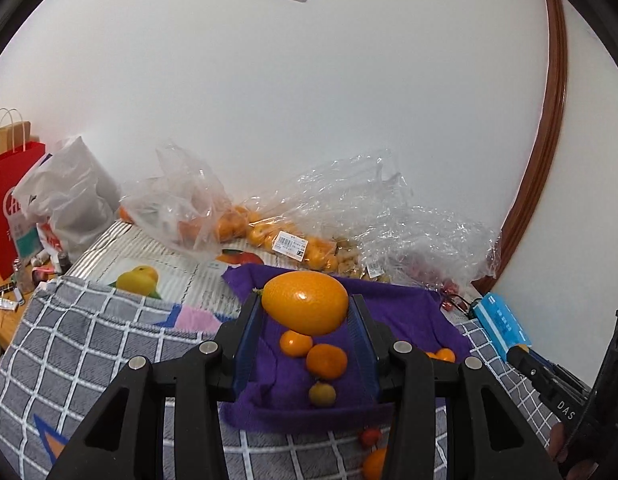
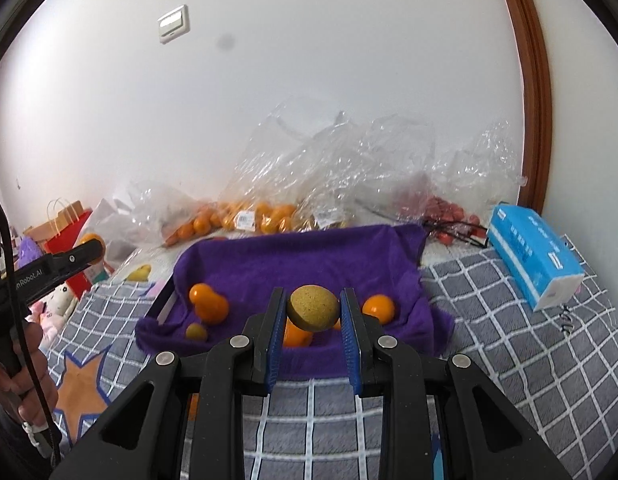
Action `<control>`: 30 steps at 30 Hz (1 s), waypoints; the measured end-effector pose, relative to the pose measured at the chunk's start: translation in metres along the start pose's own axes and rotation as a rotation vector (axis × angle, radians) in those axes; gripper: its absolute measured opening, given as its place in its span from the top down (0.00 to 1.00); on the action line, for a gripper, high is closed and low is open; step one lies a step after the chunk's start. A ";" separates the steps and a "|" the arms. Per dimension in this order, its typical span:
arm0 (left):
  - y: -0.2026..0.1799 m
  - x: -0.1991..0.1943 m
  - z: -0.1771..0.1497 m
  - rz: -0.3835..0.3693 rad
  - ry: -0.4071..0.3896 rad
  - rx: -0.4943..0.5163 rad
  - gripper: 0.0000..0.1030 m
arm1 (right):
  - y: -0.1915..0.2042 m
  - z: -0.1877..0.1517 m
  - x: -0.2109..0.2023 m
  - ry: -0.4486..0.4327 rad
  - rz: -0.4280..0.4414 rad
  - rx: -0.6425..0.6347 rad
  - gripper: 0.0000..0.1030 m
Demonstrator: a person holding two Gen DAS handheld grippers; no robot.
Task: Organize fruits
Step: 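Lower the lemon onto the towel and open the right tool while the left tool lowers its oval fruit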
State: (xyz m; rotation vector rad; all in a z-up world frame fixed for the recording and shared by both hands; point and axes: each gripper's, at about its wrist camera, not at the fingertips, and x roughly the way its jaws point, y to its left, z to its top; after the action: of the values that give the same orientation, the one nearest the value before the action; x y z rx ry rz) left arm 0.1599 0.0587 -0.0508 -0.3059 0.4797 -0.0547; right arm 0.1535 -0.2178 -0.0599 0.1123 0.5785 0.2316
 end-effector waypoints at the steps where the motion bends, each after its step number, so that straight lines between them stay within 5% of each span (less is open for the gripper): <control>1: -0.001 0.003 0.001 -0.001 0.001 0.001 0.60 | -0.001 0.003 0.002 -0.003 -0.001 0.001 0.74; 17: 0.009 0.060 -0.016 -0.032 0.071 -0.022 0.60 | -0.009 0.007 0.069 0.032 0.001 0.016 0.74; 30: 0.030 0.069 -0.018 -0.012 0.086 -0.091 0.60 | -0.029 0.000 0.079 0.061 -0.023 0.057 0.74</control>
State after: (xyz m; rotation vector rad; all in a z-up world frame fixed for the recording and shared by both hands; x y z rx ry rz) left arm 0.2121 0.0734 -0.1057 -0.3967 0.5666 -0.0580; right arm 0.2225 -0.2265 -0.1067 0.1537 0.6468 0.1970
